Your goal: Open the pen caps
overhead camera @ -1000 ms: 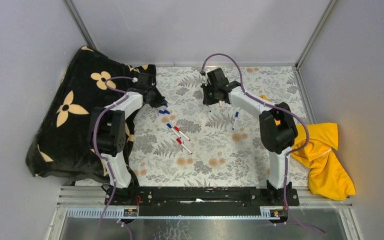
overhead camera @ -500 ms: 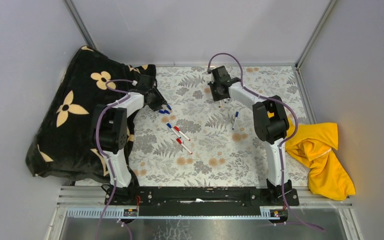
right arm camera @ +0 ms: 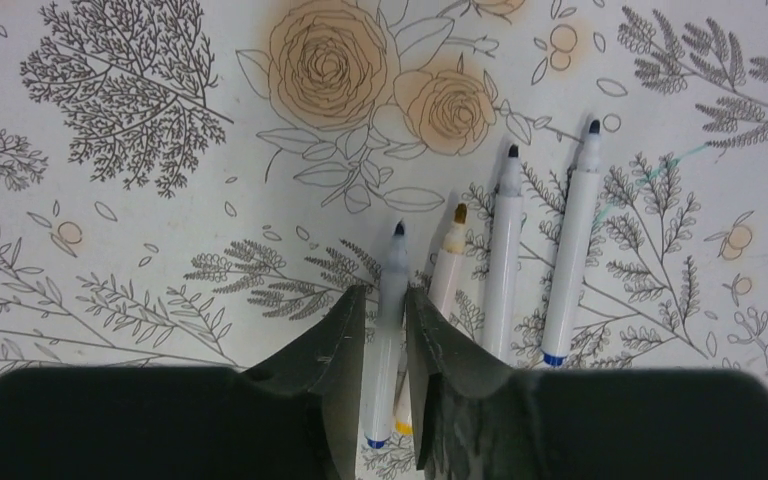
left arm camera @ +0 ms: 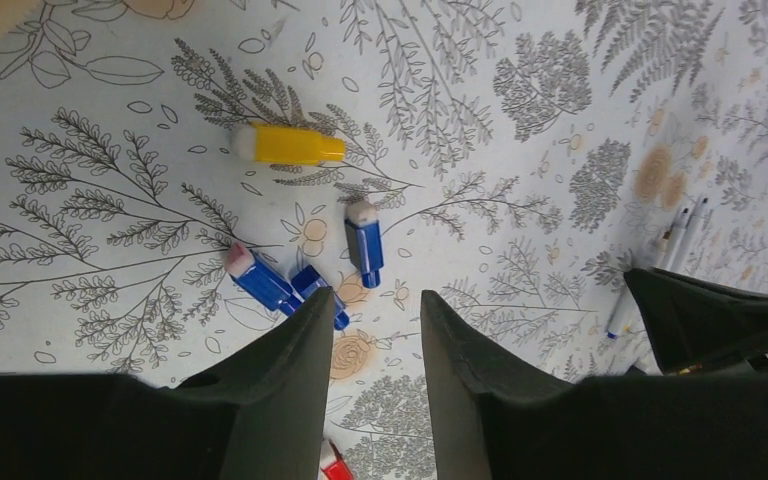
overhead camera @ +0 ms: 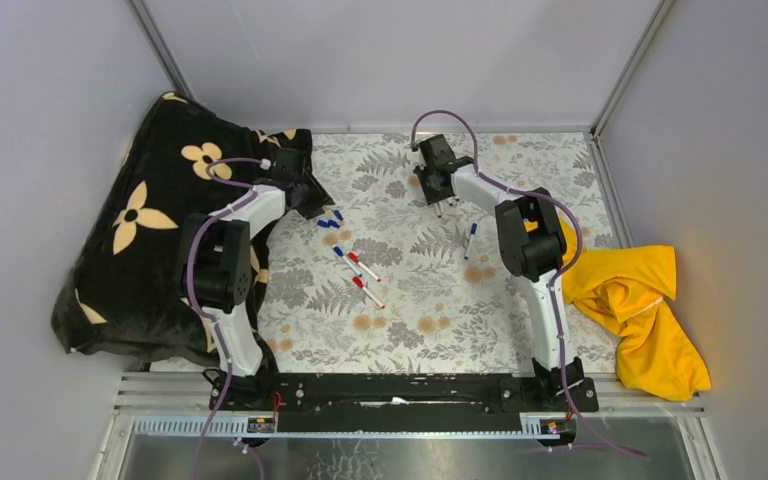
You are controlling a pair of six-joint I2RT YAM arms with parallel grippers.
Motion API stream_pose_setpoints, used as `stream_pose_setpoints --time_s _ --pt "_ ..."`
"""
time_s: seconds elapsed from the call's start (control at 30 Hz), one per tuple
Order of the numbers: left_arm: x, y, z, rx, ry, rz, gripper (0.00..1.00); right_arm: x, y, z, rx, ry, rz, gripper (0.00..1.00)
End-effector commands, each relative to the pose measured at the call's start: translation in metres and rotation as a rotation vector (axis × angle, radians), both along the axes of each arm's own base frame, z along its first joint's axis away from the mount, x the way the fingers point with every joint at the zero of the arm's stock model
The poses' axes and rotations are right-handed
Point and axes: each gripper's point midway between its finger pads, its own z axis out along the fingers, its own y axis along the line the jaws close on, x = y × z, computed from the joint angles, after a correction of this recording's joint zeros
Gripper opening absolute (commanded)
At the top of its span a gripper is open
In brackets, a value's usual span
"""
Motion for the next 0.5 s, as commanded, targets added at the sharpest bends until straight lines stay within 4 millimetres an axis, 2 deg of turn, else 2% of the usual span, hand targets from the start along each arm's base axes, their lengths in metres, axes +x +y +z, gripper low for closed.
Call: stream_pose_setpoints --time_s 0.0,0.13,0.3,0.47 --pt "0.011 0.001 0.027 -0.017 -0.090 0.025 0.44 0.017 -0.003 0.007 -0.023 -0.043 -0.011 0.32" --pt "0.012 0.000 0.031 -0.024 -0.101 0.021 0.44 0.019 -0.005 0.003 -0.032 -0.042 -0.016 0.38" --pt "0.011 -0.003 0.034 -0.034 -0.110 0.016 0.44 0.021 -0.005 0.008 -0.030 -0.067 -0.021 0.39" --pt "0.011 -0.005 0.040 -0.041 -0.122 0.013 0.44 0.027 -0.005 0.038 -0.021 -0.141 -0.018 0.40"
